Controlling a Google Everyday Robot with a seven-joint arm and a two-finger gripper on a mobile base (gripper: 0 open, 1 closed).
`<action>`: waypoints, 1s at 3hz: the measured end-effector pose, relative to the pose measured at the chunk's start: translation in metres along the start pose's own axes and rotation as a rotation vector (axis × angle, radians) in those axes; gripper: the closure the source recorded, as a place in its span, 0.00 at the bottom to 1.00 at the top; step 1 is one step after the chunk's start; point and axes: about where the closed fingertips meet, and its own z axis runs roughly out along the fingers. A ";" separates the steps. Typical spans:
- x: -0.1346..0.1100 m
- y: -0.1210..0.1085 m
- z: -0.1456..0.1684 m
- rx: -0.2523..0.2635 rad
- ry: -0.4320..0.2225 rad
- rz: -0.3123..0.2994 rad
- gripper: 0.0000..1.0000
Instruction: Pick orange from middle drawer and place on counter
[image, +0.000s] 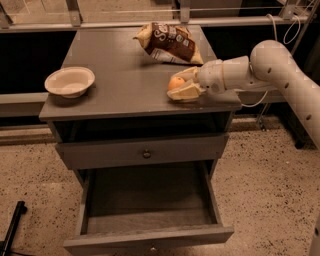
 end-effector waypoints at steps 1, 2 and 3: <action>0.000 0.000 0.000 0.000 0.000 0.000 0.58; 0.000 0.000 0.000 0.000 0.000 0.000 0.34; 0.000 0.000 0.000 0.000 0.000 0.000 0.11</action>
Offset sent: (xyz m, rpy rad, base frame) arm 0.0000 0.0000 0.0000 0.0000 0.0000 0.0000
